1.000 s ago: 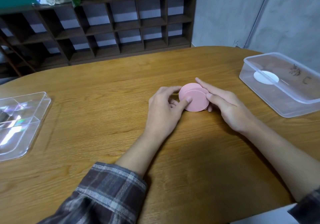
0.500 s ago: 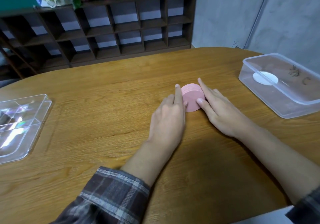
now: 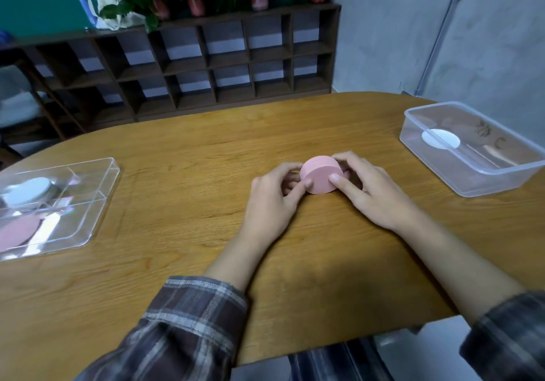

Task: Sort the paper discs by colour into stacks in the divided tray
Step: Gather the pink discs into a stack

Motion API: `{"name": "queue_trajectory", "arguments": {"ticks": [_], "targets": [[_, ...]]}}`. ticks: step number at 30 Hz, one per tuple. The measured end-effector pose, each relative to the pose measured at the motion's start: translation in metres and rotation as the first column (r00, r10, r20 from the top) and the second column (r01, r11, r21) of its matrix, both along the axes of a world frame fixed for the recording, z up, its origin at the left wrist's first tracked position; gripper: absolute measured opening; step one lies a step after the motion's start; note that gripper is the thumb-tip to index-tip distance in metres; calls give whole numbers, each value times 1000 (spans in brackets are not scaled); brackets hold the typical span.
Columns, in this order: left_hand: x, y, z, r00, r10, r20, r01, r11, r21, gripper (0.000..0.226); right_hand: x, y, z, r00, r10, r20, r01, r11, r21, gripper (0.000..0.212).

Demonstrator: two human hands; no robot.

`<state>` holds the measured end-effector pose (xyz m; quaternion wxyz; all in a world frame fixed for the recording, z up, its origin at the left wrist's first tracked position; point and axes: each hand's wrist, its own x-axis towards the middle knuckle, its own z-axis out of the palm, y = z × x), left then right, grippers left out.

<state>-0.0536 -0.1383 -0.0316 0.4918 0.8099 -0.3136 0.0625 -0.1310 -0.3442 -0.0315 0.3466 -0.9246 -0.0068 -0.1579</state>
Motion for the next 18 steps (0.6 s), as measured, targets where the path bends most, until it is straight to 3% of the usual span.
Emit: {"name": "queue_trajectory", "arguments": {"ticks": [5,13,18], "targets": [[-17,26,5,1000,6,-25,-8,999,-51,23,-13,21,5,999,16,34,-16,1000,1,26],[-21,120,15,999,-36,30,33,996,84,20,-17,98,10,990,95,102,-105,989,101,30],[-18,193,26,998,43,34,-46,994,102,19,5,164,19,976,170,136,-189,972,143,27]]}}
